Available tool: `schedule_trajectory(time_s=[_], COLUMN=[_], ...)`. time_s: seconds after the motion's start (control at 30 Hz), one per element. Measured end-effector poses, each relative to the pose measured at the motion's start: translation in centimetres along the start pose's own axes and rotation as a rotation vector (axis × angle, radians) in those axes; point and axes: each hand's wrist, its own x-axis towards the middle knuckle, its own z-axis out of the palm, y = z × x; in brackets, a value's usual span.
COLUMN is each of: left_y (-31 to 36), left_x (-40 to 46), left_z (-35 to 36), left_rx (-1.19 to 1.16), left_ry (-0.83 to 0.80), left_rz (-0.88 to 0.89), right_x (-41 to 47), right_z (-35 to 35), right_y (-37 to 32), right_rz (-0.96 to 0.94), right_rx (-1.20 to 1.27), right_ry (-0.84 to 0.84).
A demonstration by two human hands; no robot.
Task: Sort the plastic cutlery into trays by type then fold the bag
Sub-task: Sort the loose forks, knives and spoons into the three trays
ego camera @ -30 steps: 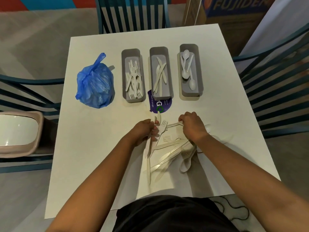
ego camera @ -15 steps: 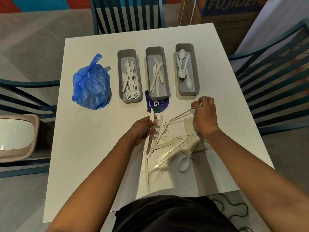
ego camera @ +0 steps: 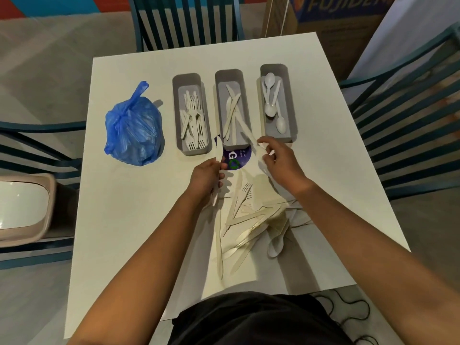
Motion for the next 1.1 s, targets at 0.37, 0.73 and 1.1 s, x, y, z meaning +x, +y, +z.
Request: schedule_trajectory(time_s=[0.37, 0.73, 1.1], left_y=[0.8, 2.3, 2.7], left_x=[1.5, 3.5, 4.5], left_z=[-3.4, -6.6, -5.6], left_rx=[-0.013, -0.013, 0.009], left_ry=[0.238, 0.177, 0.143], left_rz=[0.131, 0.066, 0.088], right_x=[4.9, 10.8, 6.4], right_z=[5.8, 9.9, 8.1], right_y=[-5.3, -8.8, -3.6], right_rz=[0.014, -0.016, -0.23], right_rx=[-0.111, -0.128, -0.158], right_ry=[-0.182, -0.269, -0.16])
